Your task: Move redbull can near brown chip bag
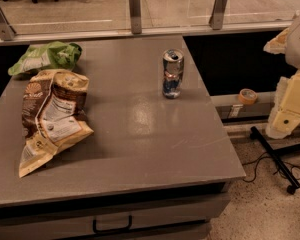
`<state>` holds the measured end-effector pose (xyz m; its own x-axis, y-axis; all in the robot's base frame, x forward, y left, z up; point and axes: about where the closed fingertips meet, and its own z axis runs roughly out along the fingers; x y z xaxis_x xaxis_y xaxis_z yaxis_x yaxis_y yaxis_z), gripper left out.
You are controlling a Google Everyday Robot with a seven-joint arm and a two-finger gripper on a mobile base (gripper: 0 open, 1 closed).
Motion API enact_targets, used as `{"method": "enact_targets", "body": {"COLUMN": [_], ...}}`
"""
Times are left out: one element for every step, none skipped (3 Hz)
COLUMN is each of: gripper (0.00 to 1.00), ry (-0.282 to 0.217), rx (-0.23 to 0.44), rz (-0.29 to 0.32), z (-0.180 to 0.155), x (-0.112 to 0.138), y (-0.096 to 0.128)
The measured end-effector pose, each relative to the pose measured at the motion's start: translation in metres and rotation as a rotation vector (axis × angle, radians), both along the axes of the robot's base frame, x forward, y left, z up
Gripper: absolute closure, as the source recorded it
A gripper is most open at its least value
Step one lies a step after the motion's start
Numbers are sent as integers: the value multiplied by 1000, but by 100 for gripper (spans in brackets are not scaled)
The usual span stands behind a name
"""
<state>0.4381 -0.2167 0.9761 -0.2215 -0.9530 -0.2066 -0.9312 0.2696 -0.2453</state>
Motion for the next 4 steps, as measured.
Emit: {"method": "enact_targets", "body": {"gripper": [0,0,0,0], "ry": [0,-9,-58,-120], "rx": [0,89,307,548], "rz": [0,36,144,167], "z": [0,4,6,8], "x": [0,7,40,82], "y": [0,14,63,88]}}
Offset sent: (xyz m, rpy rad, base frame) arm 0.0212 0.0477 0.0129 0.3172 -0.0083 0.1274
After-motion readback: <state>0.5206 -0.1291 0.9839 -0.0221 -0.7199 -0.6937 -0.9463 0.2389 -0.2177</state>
